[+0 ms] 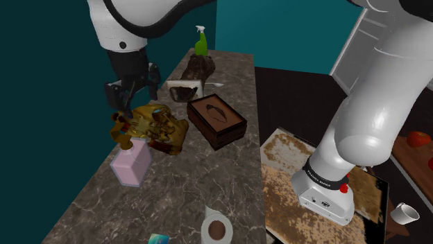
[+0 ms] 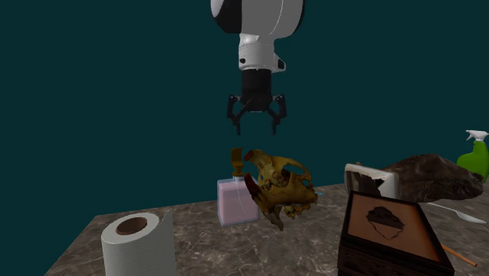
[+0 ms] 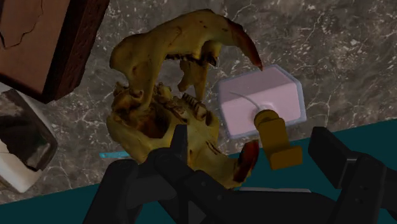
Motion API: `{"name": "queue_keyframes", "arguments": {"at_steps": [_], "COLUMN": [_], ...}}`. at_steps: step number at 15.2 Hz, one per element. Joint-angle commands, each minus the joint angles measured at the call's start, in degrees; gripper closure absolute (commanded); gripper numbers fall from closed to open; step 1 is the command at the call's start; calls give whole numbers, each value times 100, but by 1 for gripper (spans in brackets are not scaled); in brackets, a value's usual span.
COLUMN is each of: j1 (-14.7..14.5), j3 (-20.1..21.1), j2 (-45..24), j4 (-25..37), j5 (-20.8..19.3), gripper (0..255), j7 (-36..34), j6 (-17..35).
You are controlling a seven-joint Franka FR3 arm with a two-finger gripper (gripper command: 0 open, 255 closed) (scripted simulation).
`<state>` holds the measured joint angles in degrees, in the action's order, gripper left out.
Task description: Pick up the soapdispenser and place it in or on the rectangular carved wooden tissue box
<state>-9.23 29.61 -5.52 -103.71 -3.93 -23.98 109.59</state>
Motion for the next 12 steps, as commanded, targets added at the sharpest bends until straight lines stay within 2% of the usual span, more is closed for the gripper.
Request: {"name": "queue_keyframes", "arguments": {"at_steps": [1,4,5,12], "j1": [-157,-465,-488,-492], "j3": [72,99,93,49], "j2": [-490,-1198,-1236,-1376], "j4": [466,1188,1231,828], "j5": [-255,-614,-632,-727], "gripper": [0,0,0,0], "j7": [-250,-552,-566,-632], "j6": [-26,-112,-119,403]}}
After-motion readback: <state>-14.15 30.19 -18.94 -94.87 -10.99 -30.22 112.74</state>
